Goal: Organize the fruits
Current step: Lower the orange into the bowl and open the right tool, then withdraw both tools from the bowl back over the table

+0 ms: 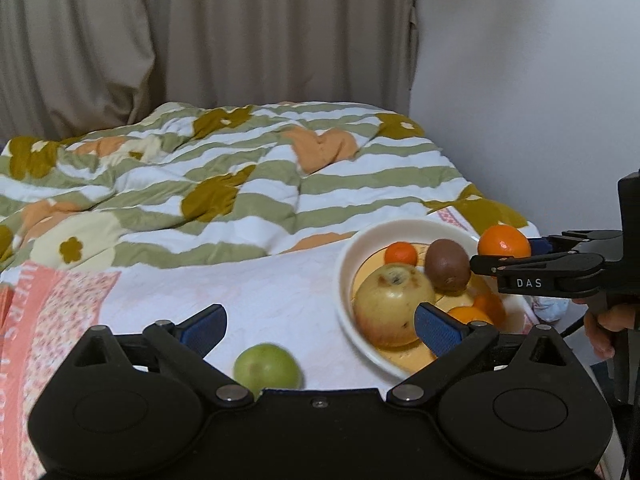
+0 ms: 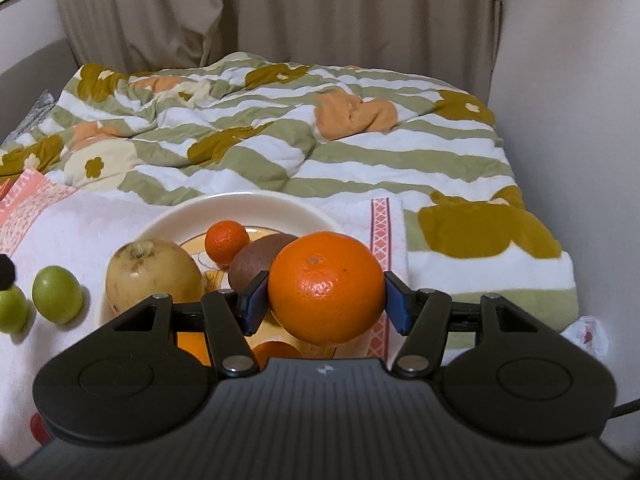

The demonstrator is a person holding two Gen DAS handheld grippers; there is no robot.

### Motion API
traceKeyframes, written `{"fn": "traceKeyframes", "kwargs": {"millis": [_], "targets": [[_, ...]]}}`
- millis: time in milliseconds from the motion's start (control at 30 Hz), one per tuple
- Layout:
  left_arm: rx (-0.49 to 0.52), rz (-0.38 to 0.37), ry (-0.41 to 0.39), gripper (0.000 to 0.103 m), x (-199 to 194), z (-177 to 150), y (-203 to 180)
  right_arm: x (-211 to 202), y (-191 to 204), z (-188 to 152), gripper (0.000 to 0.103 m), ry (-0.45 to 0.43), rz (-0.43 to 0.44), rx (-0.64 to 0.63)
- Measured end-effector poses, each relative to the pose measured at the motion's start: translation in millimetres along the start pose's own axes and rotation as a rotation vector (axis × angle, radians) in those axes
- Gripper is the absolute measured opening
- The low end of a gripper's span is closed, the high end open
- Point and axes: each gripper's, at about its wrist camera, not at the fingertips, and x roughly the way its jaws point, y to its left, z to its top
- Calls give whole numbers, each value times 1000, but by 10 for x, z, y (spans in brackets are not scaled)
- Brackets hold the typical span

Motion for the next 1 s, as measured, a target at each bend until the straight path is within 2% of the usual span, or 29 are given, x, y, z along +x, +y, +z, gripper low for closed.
{"fn": "traceKeyframes", "kwargs": {"millis": [167, 200, 233, 267, 367, 600, 667, 800, 1000], "targets": [[-22, 24, 2, 102, -77, -103, 49, 58, 6, -71, 77, -6, 15, -18], [-25, 29, 2, 102, -99, -124, 47, 39, 6, -73, 86, -23, 14, -19], [-28, 33, 1, 102, -117, -144, 47, 11, 13, -68, 100, -37, 3, -26], [-30, 35, 1, 102, -134, -160, 47, -18, 28, -66, 103, -50, -13, -36], [-27, 46, -4, 102, -200, -216, 32, -107, 59, -63, 103, -82, -50, -64], [-17, 63, -53, 102, -422, -275, -80, -368, 70, -84, 103, -86, -54, -67], [-26, 61, -76, 102, -519, -290, -99, -457, 73, -82, 103, -63, -65, -53], [-36, 79, -120, 102, -762, -315, -169, -763, 83, -99, 103, -59, -39, -25], [-71, 119, -177, 102, -1175, -420, -188, -1223, 240, -94, 103, -62, -26, -62]]}}
